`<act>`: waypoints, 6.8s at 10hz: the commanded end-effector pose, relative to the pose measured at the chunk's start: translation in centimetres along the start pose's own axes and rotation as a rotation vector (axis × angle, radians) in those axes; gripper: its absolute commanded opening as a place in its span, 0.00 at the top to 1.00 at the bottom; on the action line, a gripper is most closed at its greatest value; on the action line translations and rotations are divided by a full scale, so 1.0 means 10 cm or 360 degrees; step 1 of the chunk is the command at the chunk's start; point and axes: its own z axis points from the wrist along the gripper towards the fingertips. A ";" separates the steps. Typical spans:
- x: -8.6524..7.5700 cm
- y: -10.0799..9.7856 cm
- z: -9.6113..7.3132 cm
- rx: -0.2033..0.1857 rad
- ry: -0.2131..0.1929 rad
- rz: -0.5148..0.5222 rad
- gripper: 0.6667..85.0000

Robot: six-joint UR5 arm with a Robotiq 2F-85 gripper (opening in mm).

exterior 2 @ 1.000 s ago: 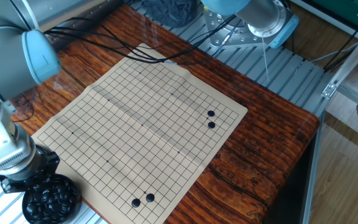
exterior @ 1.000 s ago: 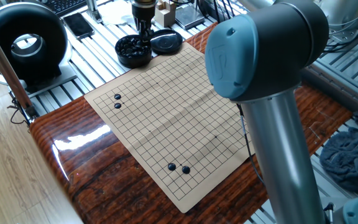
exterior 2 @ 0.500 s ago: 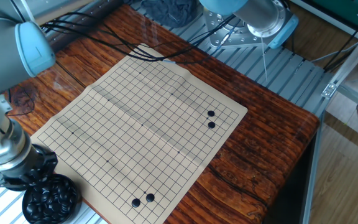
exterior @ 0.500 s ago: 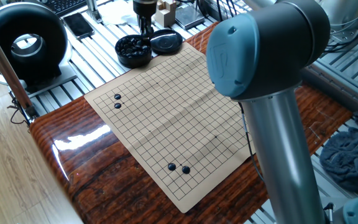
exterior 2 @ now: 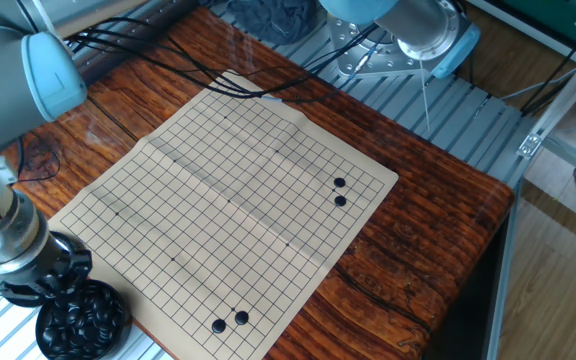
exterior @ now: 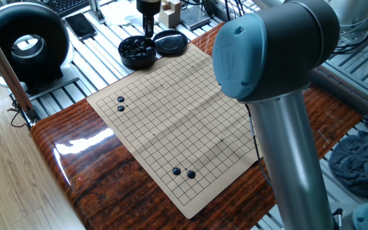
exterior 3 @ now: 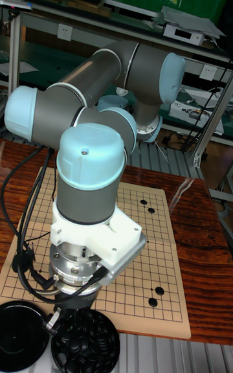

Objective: Play the first move as black on the 3-4 point in the upper right corner of the Go board

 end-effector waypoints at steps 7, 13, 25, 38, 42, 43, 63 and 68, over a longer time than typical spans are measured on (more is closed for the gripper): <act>-0.07 0.30 -0.02 -0.0149 0.0047 0.0896 0.99; -0.38 -0.04 0.00 0.0020 -0.0086 0.1036 0.93; -0.27 0.17 0.21 -0.0127 0.0064 0.0981 0.74; -0.17 -0.09 0.33 0.0074 0.0119 0.0883 0.75; -0.14 -0.08 0.31 0.0065 0.0127 0.0894 0.85; -0.17 -0.05 0.30 0.0030 0.0109 0.0910 0.81; -0.20 -0.15 0.14 0.0025 0.0033 0.0916 0.69; -0.23 -0.23 0.23 0.0044 0.0031 0.0902 0.70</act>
